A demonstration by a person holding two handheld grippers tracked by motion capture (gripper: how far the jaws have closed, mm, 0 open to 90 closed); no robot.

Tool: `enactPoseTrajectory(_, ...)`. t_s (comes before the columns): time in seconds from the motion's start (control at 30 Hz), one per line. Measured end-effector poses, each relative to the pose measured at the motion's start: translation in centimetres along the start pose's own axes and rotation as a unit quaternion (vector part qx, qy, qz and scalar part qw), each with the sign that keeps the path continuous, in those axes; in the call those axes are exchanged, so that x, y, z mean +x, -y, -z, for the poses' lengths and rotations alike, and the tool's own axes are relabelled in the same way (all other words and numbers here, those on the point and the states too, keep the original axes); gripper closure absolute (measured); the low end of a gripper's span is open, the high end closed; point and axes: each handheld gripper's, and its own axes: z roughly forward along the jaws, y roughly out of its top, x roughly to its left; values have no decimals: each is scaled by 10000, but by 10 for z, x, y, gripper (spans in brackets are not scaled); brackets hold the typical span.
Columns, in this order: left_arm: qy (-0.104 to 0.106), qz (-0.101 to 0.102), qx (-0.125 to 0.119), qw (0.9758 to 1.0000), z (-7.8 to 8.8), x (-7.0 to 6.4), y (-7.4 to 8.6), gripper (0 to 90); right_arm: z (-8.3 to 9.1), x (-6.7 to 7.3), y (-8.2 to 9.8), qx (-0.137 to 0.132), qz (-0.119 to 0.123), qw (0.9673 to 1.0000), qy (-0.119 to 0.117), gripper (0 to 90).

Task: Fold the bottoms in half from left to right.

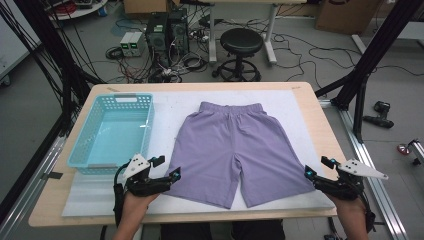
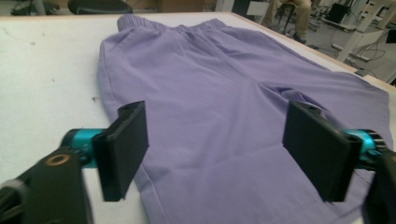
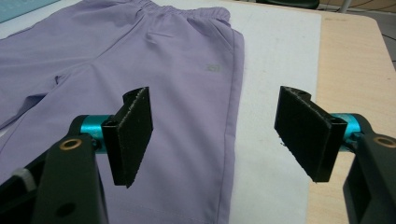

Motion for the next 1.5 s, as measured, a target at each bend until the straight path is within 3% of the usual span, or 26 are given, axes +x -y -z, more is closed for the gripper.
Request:
enactPoseTrajectory(0.07,-53,82,108,9999,-1,2,2,305,-1,0,0,22,-2,10000,-29,282)
enactPoseTrajectory(0.23,-267,-10,441,9987,-3,3,7,408,-1,-1,1,23,31,10000,-84,282)
enactPoseTrajectory(0.37,-456,30,642,9969,-4,4,12,412,-1,-1,2,25,52,9999,-118,282)
enactPoseTrajectory(0.57,-918,61,1052,9902,-6,5,20,475,0,0,1,25,90,9998,-173,285)
enactPoseTrajectory(0.8,-1085,44,1342,9850,-10,5,25,510,-3,1,2,88,82,9997,-205,285)
enactPoseTrajectory(0.9,-1219,-46,1353,9833,-11,3,25,539,-3,1,2,81,70,9997,-201,286)
enactPoseTrajectory(0.97,-1357,-268,1419,9802,-11,0,25,602,-3,1,2,95,68,9997,-200,285)
enactPoseTrajectory(1.17,-1382,-684,1468,9771,-15,-13,27,858,-7,5,4,231,16,9996,-152,314)
enactPoseTrajectory(1.23,-1336,-599,1451,9785,-15,-12,27,875,-10,6,5,262,23,9995,-175,315)
enactPoseTrajectory(1.5,-819,-20,1037,9912,-9,-5,20,881,-17,12,0,228,77,9991,-351,312)
